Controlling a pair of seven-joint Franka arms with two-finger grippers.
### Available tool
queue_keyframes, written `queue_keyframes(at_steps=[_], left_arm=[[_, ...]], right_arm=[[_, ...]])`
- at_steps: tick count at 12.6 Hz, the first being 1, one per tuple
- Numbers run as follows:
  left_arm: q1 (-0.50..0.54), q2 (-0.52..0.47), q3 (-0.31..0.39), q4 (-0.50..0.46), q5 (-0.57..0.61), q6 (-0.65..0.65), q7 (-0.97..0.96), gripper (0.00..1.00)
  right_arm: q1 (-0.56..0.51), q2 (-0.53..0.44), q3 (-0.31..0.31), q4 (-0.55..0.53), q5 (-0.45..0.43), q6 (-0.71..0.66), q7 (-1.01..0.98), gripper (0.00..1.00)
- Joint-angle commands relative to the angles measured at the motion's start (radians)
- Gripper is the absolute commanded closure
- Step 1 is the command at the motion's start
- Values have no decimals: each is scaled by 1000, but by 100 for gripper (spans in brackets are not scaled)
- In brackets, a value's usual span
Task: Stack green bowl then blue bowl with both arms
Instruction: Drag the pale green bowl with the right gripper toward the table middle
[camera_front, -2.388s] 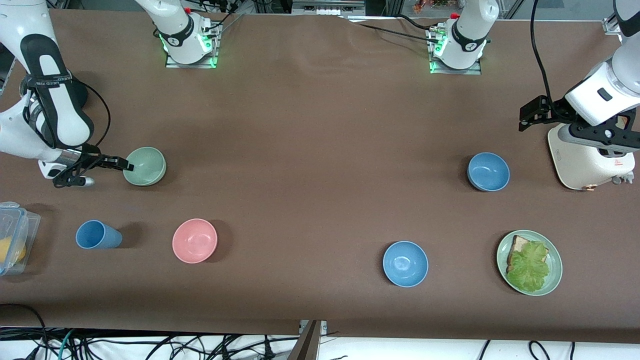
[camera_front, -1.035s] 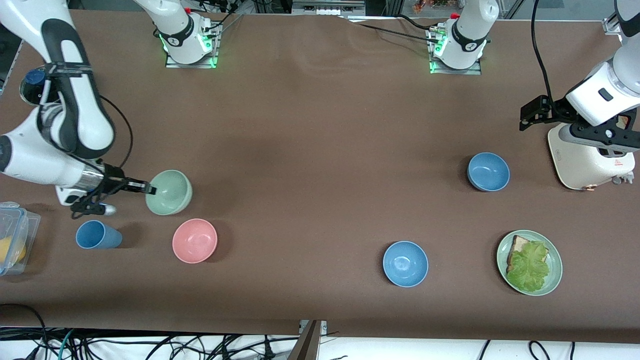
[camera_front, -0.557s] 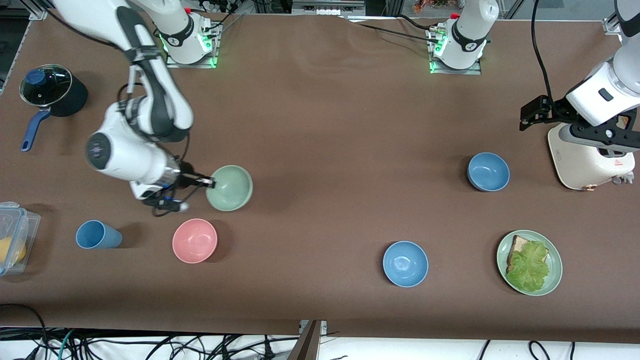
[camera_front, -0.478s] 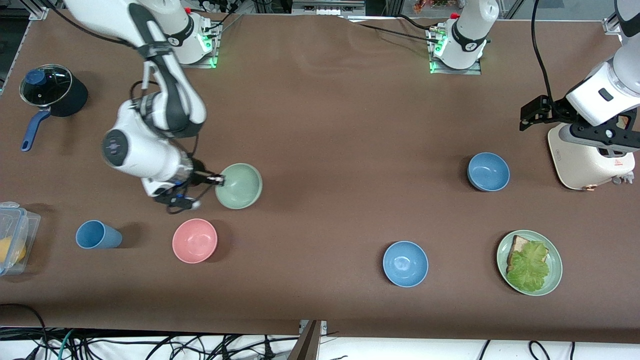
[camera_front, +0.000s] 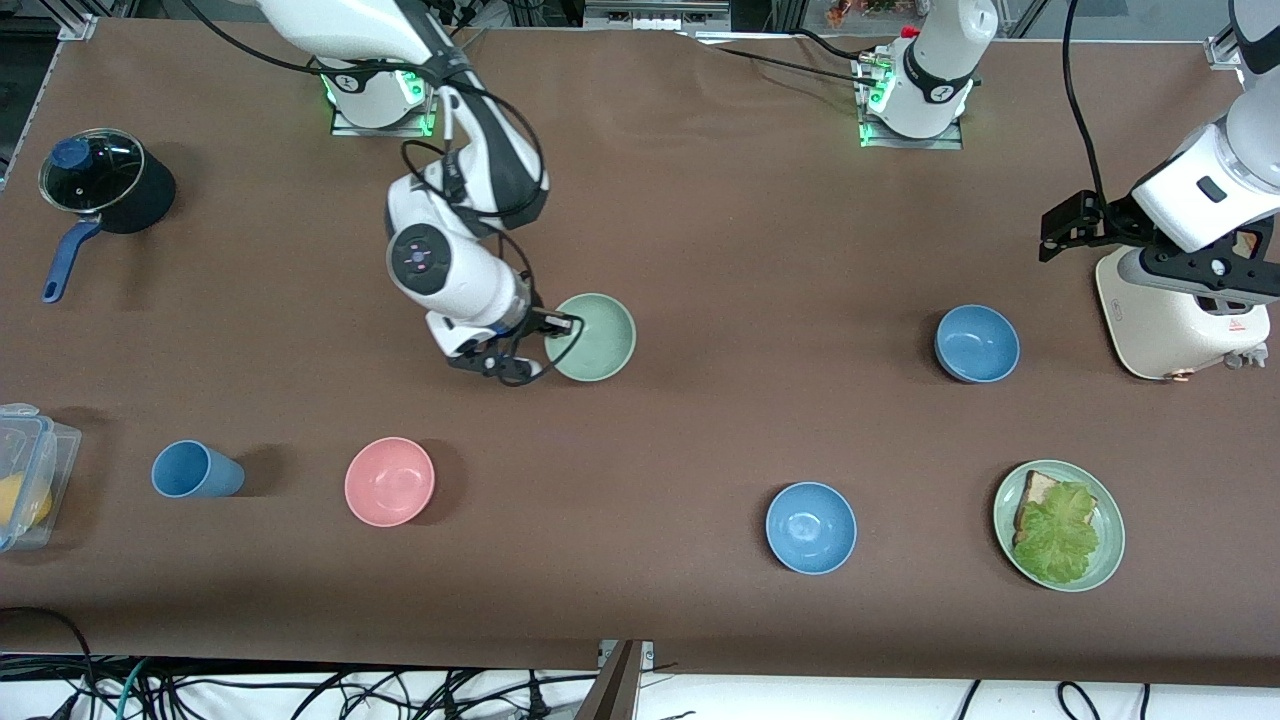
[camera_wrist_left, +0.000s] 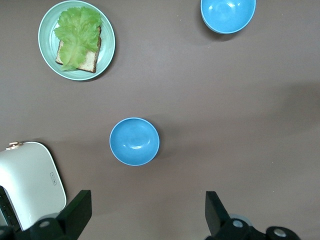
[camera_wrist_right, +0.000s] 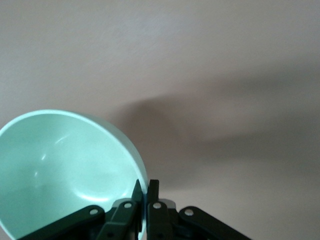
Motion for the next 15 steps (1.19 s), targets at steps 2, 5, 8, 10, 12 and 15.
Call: queue_keyframes(at_steps=[2, 5, 8, 10, 12, 15], left_arm=[[2, -11, -2, 1, 0, -12, -5, 0], [2, -11, -2, 1, 0, -12, -5, 0], [2, -11, -2, 1, 0, -12, -5, 0], [2, -11, -2, 3, 0, -12, -5, 0], [2, -11, -2, 3, 0, -12, -5, 0], [2, -11, -2, 3, 0, -12, -3, 0]], right_arm=[[109, 88, -11, 105, -9, 21, 152, 100], [164, 128, -10, 127, -5, 77, 216, 100], [216, 169, -10, 176, -6, 97, 306, 100], [233, 200, -11, 214, -11, 97, 352, 100], [238, 209, -11, 219, -11, 100, 360, 100], [261, 232, -11, 219, -14, 146, 387, 100]])
